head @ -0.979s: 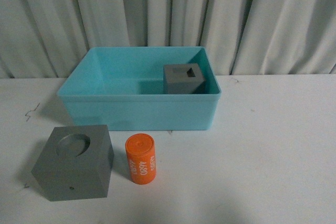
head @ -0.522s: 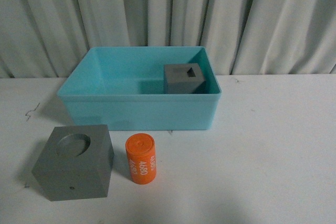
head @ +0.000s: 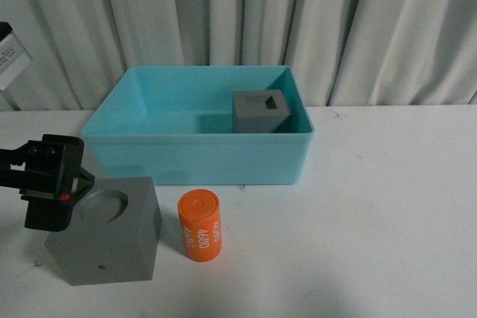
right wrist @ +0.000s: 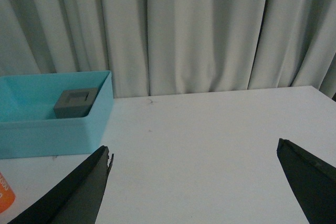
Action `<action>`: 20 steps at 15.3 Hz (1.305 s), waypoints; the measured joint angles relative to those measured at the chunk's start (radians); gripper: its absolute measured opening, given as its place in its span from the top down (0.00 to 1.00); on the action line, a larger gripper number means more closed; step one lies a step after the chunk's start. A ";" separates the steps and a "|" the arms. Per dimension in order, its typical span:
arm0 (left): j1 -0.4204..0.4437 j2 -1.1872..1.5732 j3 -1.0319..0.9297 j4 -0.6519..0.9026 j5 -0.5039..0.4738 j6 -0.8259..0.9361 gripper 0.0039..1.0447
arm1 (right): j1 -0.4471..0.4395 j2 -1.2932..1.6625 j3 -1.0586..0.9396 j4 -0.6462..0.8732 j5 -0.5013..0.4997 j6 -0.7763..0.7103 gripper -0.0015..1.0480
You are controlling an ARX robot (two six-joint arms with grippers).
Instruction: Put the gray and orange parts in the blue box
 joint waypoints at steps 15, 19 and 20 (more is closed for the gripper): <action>0.053 0.243 0.080 0.087 -0.018 0.043 0.06 | 0.000 0.000 0.000 0.000 0.000 0.000 0.06; 0.043 0.338 0.095 0.124 -0.024 0.043 0.06 | 0.000 0.000 0.000 0.000 0.000 0.000 0.06; 0.044 0.344 0.097 0.126 -0.025 0.044 0.06 | 0.000 0.000 0.000 0.000 0.000 0.000 0.06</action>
